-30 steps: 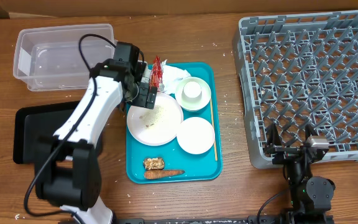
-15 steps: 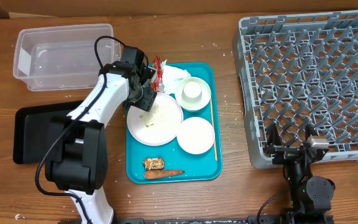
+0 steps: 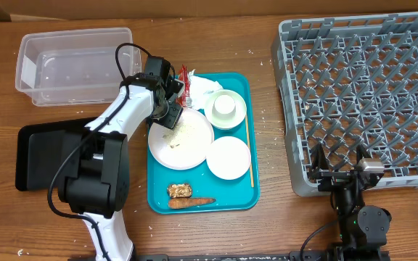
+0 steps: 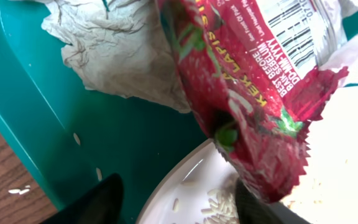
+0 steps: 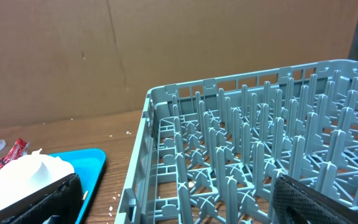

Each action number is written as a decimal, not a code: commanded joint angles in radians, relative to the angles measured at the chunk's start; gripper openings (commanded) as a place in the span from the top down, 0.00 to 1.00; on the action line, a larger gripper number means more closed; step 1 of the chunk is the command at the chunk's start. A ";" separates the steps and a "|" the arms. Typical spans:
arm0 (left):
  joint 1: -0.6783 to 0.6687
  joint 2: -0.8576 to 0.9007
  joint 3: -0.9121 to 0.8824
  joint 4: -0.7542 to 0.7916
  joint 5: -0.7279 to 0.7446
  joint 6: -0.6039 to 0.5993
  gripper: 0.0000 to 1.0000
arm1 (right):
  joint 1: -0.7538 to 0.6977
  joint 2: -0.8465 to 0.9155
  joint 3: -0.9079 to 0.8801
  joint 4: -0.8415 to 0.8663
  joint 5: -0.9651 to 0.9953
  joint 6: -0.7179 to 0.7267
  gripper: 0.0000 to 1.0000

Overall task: Sort waste into correct bins and load items into the dishwasher
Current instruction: 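Reach the left gripper to the rim of the white rice plate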

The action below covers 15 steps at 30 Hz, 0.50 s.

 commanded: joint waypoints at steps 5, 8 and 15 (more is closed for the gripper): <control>0.000 0.016 0.018 0.006 -0.013 0.014 0.47 | -0.003 -0.009 -0.010 0.006 0.006 -0.003 0.00; 0.000 0.016 0.019 0.004 -0.013 0.014 0.55 | -0.003 -0.009 -0.010 0.006 0.006 -0.004 0.00; 0.000 0.016 0.019 -0.012 0.010 0.011 0.66 | -0.003 -0.009 -0.010 0.006 0.006 -0.003 0.00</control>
